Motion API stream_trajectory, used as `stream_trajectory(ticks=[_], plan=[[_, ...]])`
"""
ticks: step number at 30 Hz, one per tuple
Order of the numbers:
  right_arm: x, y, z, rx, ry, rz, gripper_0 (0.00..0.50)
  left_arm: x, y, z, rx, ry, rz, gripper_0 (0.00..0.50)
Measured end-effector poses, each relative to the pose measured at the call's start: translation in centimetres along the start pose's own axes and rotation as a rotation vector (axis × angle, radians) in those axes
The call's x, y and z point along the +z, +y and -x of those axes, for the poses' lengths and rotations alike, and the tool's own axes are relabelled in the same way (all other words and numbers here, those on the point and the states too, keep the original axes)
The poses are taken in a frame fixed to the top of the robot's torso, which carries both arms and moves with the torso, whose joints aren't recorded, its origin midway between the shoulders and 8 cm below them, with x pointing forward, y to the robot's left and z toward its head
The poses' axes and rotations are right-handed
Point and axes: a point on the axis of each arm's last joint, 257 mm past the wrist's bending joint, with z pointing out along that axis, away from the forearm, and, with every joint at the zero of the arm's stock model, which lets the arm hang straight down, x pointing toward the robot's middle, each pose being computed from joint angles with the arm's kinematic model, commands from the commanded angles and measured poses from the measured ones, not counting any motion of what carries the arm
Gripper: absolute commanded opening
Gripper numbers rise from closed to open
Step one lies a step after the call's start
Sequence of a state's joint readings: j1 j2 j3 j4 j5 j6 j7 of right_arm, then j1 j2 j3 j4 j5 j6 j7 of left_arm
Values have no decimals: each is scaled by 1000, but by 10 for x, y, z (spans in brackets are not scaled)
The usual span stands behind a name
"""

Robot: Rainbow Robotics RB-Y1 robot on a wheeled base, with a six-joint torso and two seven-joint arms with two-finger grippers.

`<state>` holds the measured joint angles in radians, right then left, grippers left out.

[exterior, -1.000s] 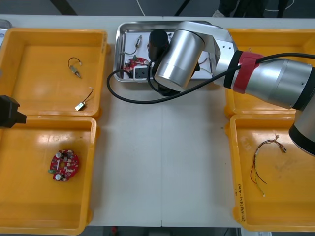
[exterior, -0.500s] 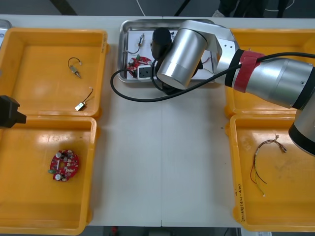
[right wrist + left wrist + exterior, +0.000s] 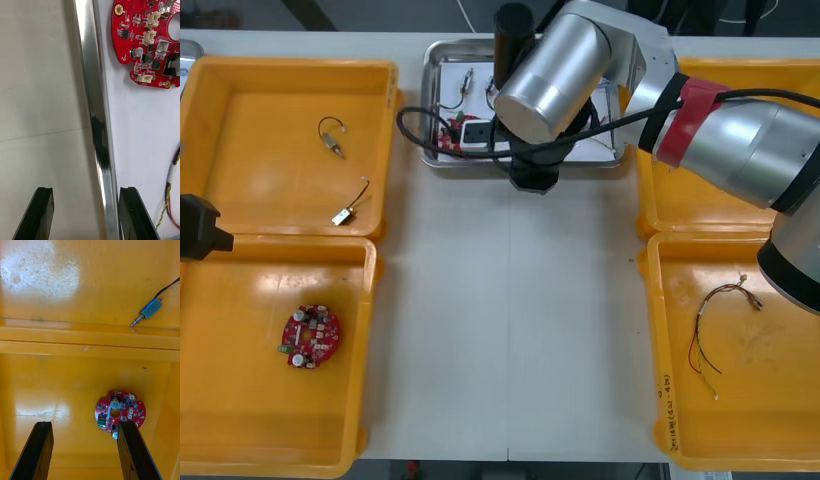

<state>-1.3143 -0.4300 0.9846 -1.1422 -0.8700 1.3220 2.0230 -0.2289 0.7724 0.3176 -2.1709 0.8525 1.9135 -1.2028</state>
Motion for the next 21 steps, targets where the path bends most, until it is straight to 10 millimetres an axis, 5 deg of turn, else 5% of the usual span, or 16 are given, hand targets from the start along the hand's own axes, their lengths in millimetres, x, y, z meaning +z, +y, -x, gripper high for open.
stream_trajectory(ticks=[15, 21], plan=[[-67, 26, -12, 277, 59, 151, 500, 0, 0, 0, 0, 0, 0, 500], [-96, 43, -31, 371, 104, 157, 500, 0, 0, 0, 0, 0, 0, 500]])
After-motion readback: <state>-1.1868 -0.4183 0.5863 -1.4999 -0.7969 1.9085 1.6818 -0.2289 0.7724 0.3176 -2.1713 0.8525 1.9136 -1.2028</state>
